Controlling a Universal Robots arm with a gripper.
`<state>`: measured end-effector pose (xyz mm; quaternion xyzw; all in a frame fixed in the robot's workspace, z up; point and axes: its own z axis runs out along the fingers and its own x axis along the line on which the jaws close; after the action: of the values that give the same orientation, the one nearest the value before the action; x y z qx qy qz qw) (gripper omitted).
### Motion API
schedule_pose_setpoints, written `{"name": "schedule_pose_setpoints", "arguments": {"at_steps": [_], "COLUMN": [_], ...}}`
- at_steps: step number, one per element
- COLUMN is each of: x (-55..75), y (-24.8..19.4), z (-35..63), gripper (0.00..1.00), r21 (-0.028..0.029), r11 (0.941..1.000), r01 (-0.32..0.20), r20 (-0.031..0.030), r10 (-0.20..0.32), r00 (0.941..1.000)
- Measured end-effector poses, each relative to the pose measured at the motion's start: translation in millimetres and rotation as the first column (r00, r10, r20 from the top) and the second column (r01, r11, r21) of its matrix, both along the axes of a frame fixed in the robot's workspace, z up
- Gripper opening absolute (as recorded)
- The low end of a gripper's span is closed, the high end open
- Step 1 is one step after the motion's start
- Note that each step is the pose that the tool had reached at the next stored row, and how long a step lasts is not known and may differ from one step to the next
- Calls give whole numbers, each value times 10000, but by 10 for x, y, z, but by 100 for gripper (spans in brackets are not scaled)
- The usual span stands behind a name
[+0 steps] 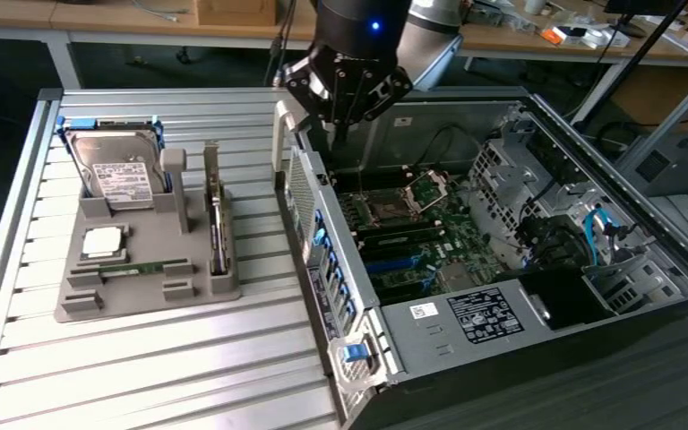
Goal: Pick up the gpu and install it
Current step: 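Reach for the gpu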
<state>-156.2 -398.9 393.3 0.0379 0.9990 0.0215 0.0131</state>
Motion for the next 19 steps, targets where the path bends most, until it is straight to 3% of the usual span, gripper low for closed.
{"name": "schedule_pose_setpoints", "arguments": {"at_steps": [19], "x": [-80], "y": [0], "z": [0], "gripper": [11], "r21": [-1], "r11": [10000], "r01": [-1], "r20": [0], "r10": [1], "r00": [10000]}}
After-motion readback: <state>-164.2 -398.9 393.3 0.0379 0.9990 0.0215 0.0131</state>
